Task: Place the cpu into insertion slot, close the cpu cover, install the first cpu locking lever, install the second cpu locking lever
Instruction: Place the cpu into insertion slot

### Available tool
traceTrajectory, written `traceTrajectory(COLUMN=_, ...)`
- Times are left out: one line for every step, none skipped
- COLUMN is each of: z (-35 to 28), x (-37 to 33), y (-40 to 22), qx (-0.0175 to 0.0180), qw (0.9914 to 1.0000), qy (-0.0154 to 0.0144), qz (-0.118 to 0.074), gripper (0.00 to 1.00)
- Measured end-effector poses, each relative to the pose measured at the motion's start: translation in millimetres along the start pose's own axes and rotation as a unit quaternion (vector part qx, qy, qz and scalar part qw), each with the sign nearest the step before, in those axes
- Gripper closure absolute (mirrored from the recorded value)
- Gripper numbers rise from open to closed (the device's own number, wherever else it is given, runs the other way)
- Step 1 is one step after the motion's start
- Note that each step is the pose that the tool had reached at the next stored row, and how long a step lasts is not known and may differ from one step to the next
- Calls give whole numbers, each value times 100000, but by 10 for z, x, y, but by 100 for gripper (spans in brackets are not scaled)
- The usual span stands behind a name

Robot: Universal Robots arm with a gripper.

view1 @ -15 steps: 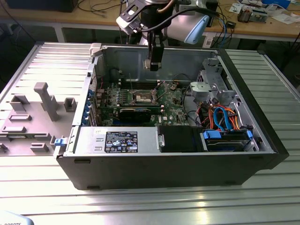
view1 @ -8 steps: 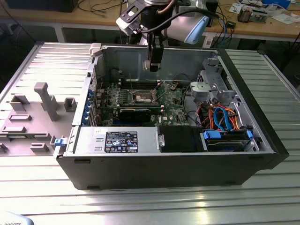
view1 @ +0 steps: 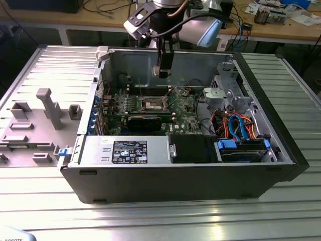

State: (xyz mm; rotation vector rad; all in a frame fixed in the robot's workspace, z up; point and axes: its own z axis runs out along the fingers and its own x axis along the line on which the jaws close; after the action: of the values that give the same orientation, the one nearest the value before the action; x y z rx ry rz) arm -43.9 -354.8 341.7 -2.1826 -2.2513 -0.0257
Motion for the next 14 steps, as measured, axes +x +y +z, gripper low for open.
traceTrajectory(z=4, x=0, y=1, qx=99, qw=100000, qy=10, qz=-5, gripper=46)
traceTrajectory(z=21, x=-1, y=0, qx=251, qw=100000, qy=-8, qz=2, gripper=46)
traceTrajectory(z=45, x=0, y=0, qx=401, qw=99999, qy=-162, qz=21, gripper=46)
traceTrajectory(z=60, x=1, y=0, qx=500, qw=99998, qy=-260, qz=33, gripper=46)
traceTrajectory(z=70, x=1, y=0, qx=550, qw=99998, qy=-322, qz=36, gripper=46)
traceTrajectory(z=85, x=2, y=0, qx=656, qw=99997, qy=-413, qz=38, gripper=46)
traceTrajectory(z=92, x=3, y=1, qx=794, qw=99996, qy=-471, qz=33, gripper=46)
traceTrajectory(z=100, x=3, y=0, qx=926, qw=99994, qy=-508, qz=36, gripper=46)
traceTrajectory(z=101, x=3, y=0, qx=968, qw=99994, qy=-547, qz=41, gripper=46)
traceTrajectory(z=101, x=3, y=-1, qx=986, qw=99994, qy=-554, qz=43, gripper=46)
traceTrajectory(z=102, x=3, y=0, qx=984, qw=99994, qy=-553, qz=42, gripper=46)
traceTrajectory(z=102, x=3, y=0, qx=983, qw=99994, qy=-554, qz=39, gripper=46)
traceTrajectory(z=102, x=3, y=0, qx=983, qw=99994, qy=-555, qz=39, gripper=46)
traceTrajectory(z=102, x=3, y=0, qx=982, qw=99994, qy=-556, qz=39, gripper=46)
